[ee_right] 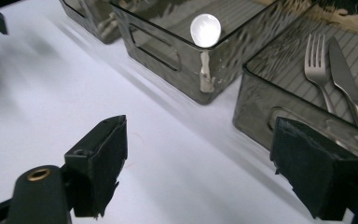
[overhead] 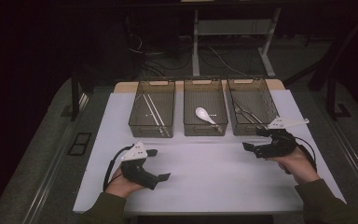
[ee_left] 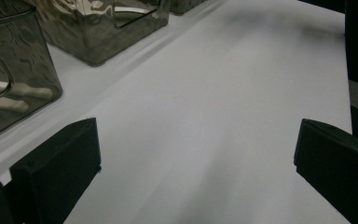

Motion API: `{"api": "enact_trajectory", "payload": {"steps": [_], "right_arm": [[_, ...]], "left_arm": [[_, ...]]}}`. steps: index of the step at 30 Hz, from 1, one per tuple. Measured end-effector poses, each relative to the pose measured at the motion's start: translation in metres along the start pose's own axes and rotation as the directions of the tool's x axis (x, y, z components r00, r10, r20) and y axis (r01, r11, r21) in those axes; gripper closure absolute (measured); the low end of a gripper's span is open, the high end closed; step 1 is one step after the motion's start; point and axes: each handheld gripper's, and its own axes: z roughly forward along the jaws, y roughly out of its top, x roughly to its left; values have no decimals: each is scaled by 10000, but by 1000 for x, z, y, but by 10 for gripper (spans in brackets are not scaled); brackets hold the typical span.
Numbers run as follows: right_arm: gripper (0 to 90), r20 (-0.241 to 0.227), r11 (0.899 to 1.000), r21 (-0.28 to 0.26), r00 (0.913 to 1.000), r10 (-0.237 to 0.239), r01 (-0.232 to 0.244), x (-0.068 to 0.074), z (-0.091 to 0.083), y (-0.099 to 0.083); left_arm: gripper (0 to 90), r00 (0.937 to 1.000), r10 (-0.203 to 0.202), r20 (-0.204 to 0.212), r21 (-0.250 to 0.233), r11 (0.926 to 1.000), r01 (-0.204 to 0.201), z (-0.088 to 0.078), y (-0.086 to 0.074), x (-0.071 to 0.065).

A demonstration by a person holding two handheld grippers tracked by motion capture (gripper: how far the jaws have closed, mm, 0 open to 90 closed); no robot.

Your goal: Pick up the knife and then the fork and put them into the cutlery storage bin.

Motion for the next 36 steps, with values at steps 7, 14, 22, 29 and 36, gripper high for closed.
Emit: {"api": "enact_trajectory", "payload": {"steps": [7, 14, 22, 29, 36], "right_arm": [[184, 44, 9997, -224, 10000, -84, 85, 10, -1, -19], [175, 61, 9997, -32, 9997, -241, 242, 19, 1, -38], [144, -59, 9994, -156, 9995, -299, 298, 27, 2, -50], [126, -107, 9989, -412, 9997, -222, 217, 29, -2, -57], [124, 117, 9986, -444, 9996, -275, 280, 30, -8, -65]], "left_arm": [[0, 10000, 1, -6, -37, 10000, -1, 0, 0, -1], [0, 10000, -24, -16, -45, 10000, 24, 0, 0, -1], [0, 10000, 26, -9, -18, 10000, -26, -1, 0, -1], [0, 10000, 9, -13, -30, 10000, -9, -1, 0, -1], [0, 10000, -15, 0, -63, 10000, 15, -2, 0, -1]]}}
